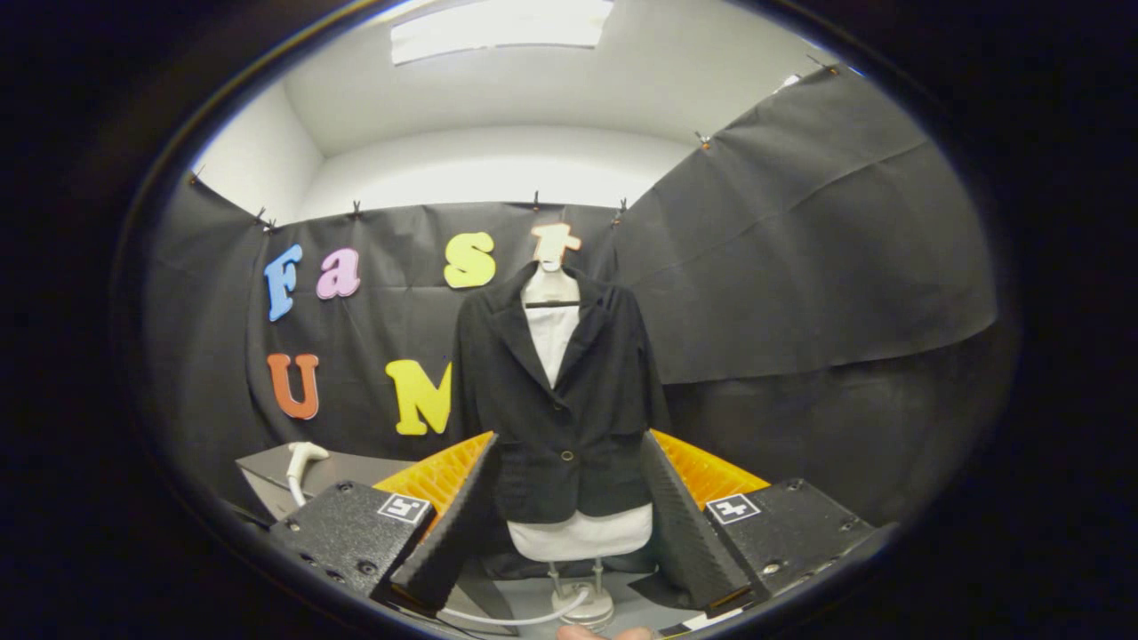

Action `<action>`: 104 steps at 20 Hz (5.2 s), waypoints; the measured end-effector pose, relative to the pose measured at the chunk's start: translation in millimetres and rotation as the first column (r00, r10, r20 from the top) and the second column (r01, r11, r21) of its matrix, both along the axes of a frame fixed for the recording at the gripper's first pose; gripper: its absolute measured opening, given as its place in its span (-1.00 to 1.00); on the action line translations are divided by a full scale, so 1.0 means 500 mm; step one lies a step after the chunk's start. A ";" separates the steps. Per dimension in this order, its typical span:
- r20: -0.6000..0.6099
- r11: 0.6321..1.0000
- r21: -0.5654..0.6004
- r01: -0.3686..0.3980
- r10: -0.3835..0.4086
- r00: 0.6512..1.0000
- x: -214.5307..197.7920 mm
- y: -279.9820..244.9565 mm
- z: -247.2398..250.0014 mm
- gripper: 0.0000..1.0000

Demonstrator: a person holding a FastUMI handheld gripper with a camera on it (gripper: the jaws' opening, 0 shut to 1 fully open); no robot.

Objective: Iron the clothes twice with a garment steamer, once on the left side and once on the right side.

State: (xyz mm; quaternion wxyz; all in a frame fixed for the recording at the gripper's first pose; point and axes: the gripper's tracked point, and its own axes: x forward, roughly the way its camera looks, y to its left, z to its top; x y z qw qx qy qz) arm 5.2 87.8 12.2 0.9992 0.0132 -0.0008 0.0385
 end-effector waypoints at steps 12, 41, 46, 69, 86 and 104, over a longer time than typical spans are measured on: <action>-0.058 0.952 0.031 -0.306 0.307 0.950 0.051 0.439 -0.045 0.96; -0.803 0.650 0.179 -0.738 0.531 0.273 0.262 1.164 -0.505 0.89; -0.847 0.656 0.118 -0.746 0.458 0.269 0.256 1.165 -0.553 0.83; -0.691 0.748 0.320 -0.581 0.604 0.398 0.251 1.120 -0.457 -0.36; -0.495 0.851 0.352 -0.391 0.523 0.694 0.199 0.653 -0.244 -0.36; -0.222 0.942 0.290 -0.167 0.236 0.946 0.263 0.168 -0.011 -0.36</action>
